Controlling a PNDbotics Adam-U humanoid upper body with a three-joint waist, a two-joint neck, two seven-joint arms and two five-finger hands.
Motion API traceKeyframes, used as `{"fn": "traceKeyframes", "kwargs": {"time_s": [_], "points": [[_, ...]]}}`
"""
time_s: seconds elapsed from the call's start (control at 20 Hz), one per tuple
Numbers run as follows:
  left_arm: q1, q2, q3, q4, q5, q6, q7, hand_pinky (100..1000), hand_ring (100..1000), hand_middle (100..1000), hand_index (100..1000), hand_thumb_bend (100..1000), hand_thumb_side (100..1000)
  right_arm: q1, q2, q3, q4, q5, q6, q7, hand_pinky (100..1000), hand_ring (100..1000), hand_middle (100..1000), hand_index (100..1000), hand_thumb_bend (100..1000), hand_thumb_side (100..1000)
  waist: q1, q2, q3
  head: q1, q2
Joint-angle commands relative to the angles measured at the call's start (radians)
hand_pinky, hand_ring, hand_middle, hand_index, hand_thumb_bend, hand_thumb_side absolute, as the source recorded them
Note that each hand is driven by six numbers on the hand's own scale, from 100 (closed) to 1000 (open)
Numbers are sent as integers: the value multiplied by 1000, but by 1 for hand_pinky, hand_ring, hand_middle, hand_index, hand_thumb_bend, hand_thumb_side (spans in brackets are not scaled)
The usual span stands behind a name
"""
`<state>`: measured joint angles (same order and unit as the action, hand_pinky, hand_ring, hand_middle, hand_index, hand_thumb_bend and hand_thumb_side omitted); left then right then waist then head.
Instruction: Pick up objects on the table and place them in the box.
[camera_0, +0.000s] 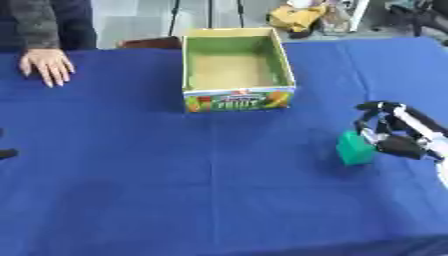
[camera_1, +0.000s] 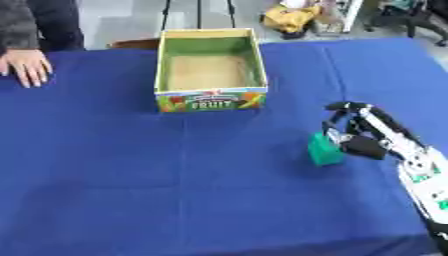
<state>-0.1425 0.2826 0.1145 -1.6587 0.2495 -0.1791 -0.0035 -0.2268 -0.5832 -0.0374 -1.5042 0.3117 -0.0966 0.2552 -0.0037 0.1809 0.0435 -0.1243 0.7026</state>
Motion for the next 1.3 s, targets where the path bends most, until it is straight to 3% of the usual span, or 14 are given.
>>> {"fn": "traceKeyframes", "kwargs": {"time_s": [0.05, 0.45, 0.65, 0.85, 1.05, 1.3], "points": [[-13, 22, 6, -14, 1, -2, 0, 666, 863, 737, 764, 577, 727, -4, -19, -8, -24, -8, 3, -2, 346, 363, 629, 863, 146, 516, 0, -15, -1, 0, 3], [-13, 22, 6, -13, 1, -2, 0, 666, 863, 738, 764, 577, 728, -3, -14, -4, -32, -29, 2, -6, 346, 309, 613, 858, 148, 509, 0, -16, -2, -1, 3], [-13, 22, 6, -13, 1, -2, -1, 666, 864, 739, 765, 577, 728, -4, -20, -9, -41, -28, -1, -11, 454, 490, 645, 862, 178, 517, -1, -15, -1, 1, 3], [-10, 25, 7, -12, 0, -1, 0, 666, 864, 739, 765, 576, 729, -13, -65, -24, -69, -8, -7, -29, 506, 596, 655, 862, 267, 511, -6, -18, 1, 2, 6], [-8, 28, 7, -11, -2, -1, -1, 666, 865, 740, 765, 577, 729, -15, -148, -3, -101, -5, -28, 20, 573, 696, 715, 881, 422, 427, -13, -20, 3, 5, 11], [-4, 35, 8, -9, -4, -1, -1, 666, 865, 741, 765, 577, 729, -16, -250, 34, -130, 0, -60, 153, 634, 773, 768, 904, 475, 264, -21, -23, 1, 8, 18]]}}
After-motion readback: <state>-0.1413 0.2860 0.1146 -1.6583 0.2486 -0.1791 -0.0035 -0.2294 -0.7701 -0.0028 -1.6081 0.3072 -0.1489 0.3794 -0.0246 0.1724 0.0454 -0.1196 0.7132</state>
